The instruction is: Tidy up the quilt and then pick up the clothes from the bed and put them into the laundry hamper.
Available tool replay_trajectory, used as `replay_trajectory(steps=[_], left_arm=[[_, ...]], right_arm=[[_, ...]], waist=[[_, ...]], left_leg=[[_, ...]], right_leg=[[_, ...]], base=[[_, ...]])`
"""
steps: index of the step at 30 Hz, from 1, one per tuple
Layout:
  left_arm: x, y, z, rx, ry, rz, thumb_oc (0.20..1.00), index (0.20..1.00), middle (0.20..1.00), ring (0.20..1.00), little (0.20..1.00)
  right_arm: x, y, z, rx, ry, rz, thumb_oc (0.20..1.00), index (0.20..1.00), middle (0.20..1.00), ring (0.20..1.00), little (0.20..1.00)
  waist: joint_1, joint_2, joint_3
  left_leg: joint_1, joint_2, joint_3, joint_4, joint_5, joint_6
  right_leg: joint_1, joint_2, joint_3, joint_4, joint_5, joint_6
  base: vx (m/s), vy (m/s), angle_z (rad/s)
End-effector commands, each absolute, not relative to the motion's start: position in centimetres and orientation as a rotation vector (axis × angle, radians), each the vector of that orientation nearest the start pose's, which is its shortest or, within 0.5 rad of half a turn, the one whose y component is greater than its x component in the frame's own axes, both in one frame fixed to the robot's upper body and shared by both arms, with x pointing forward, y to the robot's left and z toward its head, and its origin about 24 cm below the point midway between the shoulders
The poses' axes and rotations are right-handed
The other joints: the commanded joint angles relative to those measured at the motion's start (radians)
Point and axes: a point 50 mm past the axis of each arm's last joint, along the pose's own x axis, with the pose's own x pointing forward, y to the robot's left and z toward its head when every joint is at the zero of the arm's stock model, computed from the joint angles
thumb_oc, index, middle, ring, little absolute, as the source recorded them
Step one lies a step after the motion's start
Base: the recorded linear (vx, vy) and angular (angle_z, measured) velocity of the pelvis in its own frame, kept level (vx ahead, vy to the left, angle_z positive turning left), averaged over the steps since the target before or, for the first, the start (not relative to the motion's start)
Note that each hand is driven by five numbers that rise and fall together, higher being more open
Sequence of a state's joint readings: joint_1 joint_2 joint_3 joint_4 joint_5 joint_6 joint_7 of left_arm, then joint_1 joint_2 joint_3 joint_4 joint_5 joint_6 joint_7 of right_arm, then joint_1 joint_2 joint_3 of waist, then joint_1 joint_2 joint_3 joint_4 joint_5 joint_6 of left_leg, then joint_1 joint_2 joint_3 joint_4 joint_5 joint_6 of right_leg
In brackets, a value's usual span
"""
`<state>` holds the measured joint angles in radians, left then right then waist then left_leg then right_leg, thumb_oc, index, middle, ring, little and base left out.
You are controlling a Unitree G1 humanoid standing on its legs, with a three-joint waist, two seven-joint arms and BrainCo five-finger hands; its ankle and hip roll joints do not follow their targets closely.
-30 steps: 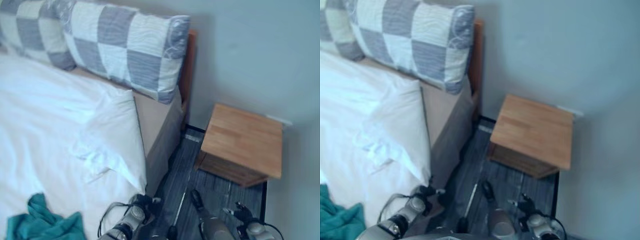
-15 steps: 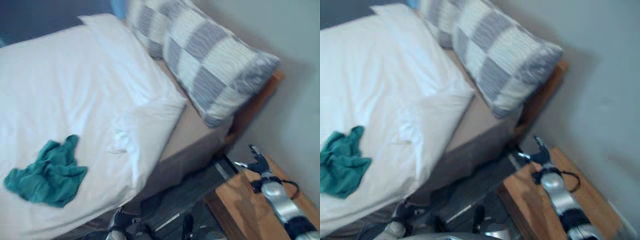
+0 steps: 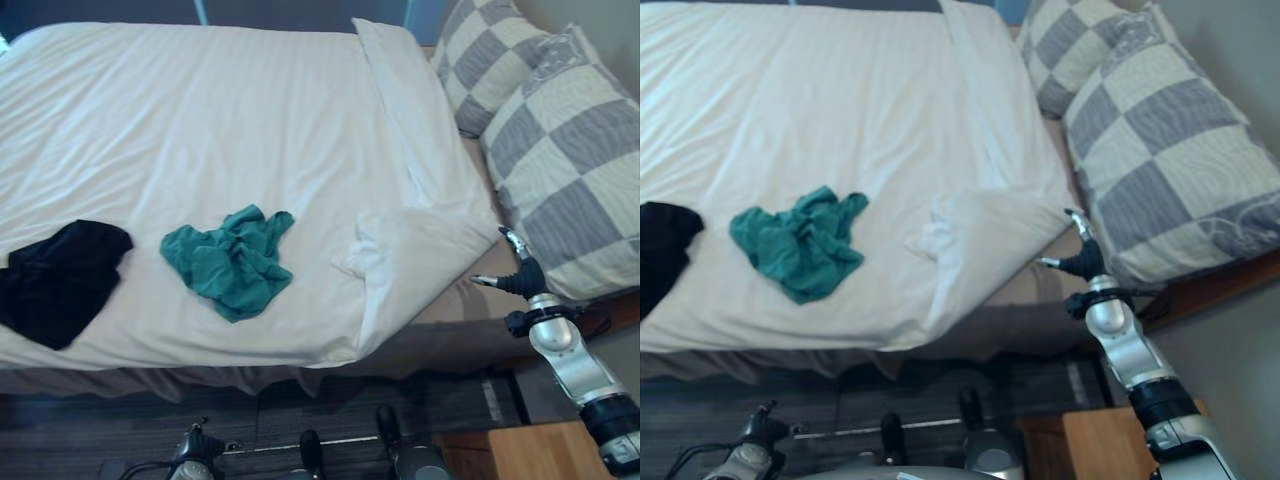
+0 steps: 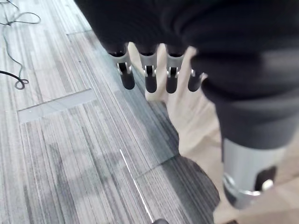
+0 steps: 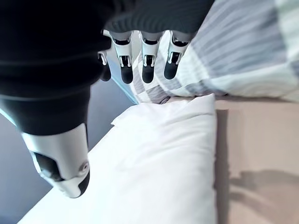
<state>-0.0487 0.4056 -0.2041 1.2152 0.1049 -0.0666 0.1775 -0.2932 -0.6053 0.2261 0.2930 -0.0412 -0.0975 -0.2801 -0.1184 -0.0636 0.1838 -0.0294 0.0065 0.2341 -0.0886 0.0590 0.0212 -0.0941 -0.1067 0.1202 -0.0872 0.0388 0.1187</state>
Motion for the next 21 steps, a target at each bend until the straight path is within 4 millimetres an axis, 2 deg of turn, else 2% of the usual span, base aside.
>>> replay_trajectory(steps=[1,3,4,5,6,8,9,10,11,13,14,15,18,19,21], left_arm=[[15.3,29.9,-11.8,0.707,0.966,0.157,1.000,1.000,1.000,1.000,1.000],[16.6,29.1,-11.4,0.693,0.920,0.149,1.000,1.000,1.000,1.000,1.000],[16.6,29.1,-11.4,0.693,0.920,0.149,1.000,1.000,1.000,1.000,1.000],[17.0,28.0,-11.2,0.666,0.833,0.108,1.000,1.000,1.000,1.000,1.000],[16.8,27.9,-11.1,0.676,0.821,0.098,1.000,1.000,1.000,1.000,1.000],[17.6,27.6,-10.7,0.680,0.775,0.069,1.000,1.000,1.000,1.000,1.000],[17.6,27.6,-10.7,0.679,0.774,0.070,1.000,1.000,1.000,1.000,1.000],[18.6,27.2,-10.2,0.687,0.732,0.041,1.000,1.000,1.000,1.000,1.000],[19.2,27.0,-9.9,0.690,0.708,0.033,1.000,1.000,1.000,1.000,1.000],[19.8,26.9,-9.5,0.686,0.687,0.022,1.000,1.000,1.000,1.000,1.000],[19.8,26.9,-9.5,0.688,0.684,0.016,1.000,1.000,1.000,1.000,1.000],[19.8,26.9,-9.5,0.688,0.684,0.016,1.000,1.000,1.000,1.000,1.000],[19.4,26.8,-10.0,0.667,0.716,0.023,1.000,1.000,1.000,1.000,1.000],[18.9,26.9,-10.3,0.649,0.745,0.040,1.000,1.000,1.000,1.000,1.000],[18.0,27.2,-10.8,0.637,0.788,0.054,1.000,1.000,1.000,1.000,1.000]], right_arm=[[33.0,-22.4,12.2,-0.690,-0.266,-0.132,1.000,1.000,1.000,1.000,1.000],[33.7,-20.5,12.1,-0.676,-0.269,-0.076,1.000,1.000,1.000,1.000,1.000],[33.7,-20.5,12.1,-0.676,-0.269,-0.076,1.000,1.000,1.000,1.000,1.000],[34.7,-20.7,12.8,-0.691,-0.267,-0.094,1.000,1.000,1.000,1.000,1.000],[35.3,-20.2,13.5,-0.699,-0.287,-0.083,1.000,1.000,1.000,1.000,1.000],[36.7,-19.3,15.4,-0.737,-0.329,-0.073,1.000,1.000,1.000,1.000,1.000],[36.8,-19.2,15.4,-0.738,-0.331,-0.072,1.000,1.000,1.000,1.000,1.000],[37.8,-18.5,17.4,-0.803,-0.380,-0.063,1.000,1.000,1.000,1.000,1.000],[38.2,-17.9,18.1,-0.847,-0.406,-0.053,1.000,1.000,1.000,1.000,1.000],[38.7,-17.1,18.4,-0.942,-0.411,-0.022,0.511,0.511,0.511,0.511,0.511],[38.9,-17.0,18.1,-0.971,-0.398,-0.012,0.200,0.200,0.200,0.200,0.200],[38.9,-17.0,18.1,-0.971,-0.399,-0.012,0.200,0.200,0.200,0.200,0.200],[38.1,-17.2,13.1,-0.963,-0.247,0.031,0.200,0.200,0.200,0.200,0.200],[36.4,-18.0,8.5,-0.919,-0.106,0.051,0.200,0.200,0.200,0.200,0.200],[34.0,-20.0,4.3,-0.875,0.045,0.030,0.200,0.200,0.200,0.200,0.200]], waist=[[0.019,-0.009,0.048],[0.022,0.014,0.079],[0.022,0.014,0.079],[0.048,0.052,0.118],[0.058,0.068,0.140],[0.067,0.098,0.176],[0.066,0.099,0.175],[0.078,0.121,0.196],[0.083,0.128,0.207],[0.093,0.138,0.209],[0.095,0.140,0.206],[0.095,0.140,0.206],[0.086,0.133,0.184],[0.075,0.125,0.169],[0.060,0.113,0.146]], left_leg=[[0.085,0.087,0.060,0.001,-0.071,-0.069],[0.059,0.090,0.047,0.001,-0.060,-0.074],[0.059,0.090,0.047,0.001,-0.060,-0.074],[0.011,0.088,0.020,0.001,-0.039,-0.076],[-0.010,0.087,0.012,0.001,-0.031,-0.077],[-0.053,0.090,0.003,0.004,-0.014,-0.080],[-0.055,0.090,0.003,0.004,-0.014,-0.080],[-0.091,0.094,0.001,0.014,-0.002,-0.085],[-0.108,0.097,-0.001,0.020,0.004,-0.089],[-0.126,0.103,-0.008,0.024,0.012,-0.095],[-0.129,0.106,-0.009,0.025,0.017,-0.099],[-0.129,0.107,-0.010,0.025,0.017,-0.099],[-0.099,0.118,-0.014,0.013,0.022,-0.108],[-0.076,0.123,-0.015,0.008,0.017,-0.111],[-0.045,0.125,-0.018,0.002,0.008,-0.111]], right_leg=[[0.048,-0.010,-0.019,0.056,-0.056,0.038],[0.032,-0.008,-0.027,0.057,-0.051,0.032],[0.032,-0.008,-0.027,0.057,-0.051,0.032],[-0.007,-0.007,-0.045,0.067,-0.045,0.025],[-0.030,-0.006,-0.050,0.074,-0.043,0.024],[-0.083,-0.001,-0.057,0.101,-0.043,0.020],[-0.086,0.000,-0.057,0.104,-0.043,0.020],[-0.128,0.005,-0.063,0.128,-0.046,0.017],[-0.147,0.006,-0.066,0.140,-0.046,0.016],[-0.162,0.012,-0.070,0.148,-0.049,0.013],[-0.161,0.014,-0.075,0.147,-0.051,0.011],[-0.161,0.015,-0.075,0.147,-0.051,0.011],[-0.118,0.024,-0.085,0.117,-0.056,0.005],[-0.083,0.027,-0.090,0.097,-0.058,0.002],[-0.043,0.029,-0.091,0.078,-0.061,-0.002]], base=[[-0.02,-0.101,-0.03],[-0.07,-0.040,0.24],[-0.16,-0.049,0.41],[-0.19,-0.056,0.25],[-0.24,-0.062,0.23],[-0.13,-0.012,0.21],[-0.11,-0.015,-0.02],[-0.09,-0.034,-0.08],[-0.10,-0.061,-0.04],[-0.03,-0.075,0.07],[0.00,-0.051,0.15],[0.05,-0.049,0.09],[0.09,-0.047,0.05],[0.10,-0.050,0.18],[0.10,-0.031,0.09]])
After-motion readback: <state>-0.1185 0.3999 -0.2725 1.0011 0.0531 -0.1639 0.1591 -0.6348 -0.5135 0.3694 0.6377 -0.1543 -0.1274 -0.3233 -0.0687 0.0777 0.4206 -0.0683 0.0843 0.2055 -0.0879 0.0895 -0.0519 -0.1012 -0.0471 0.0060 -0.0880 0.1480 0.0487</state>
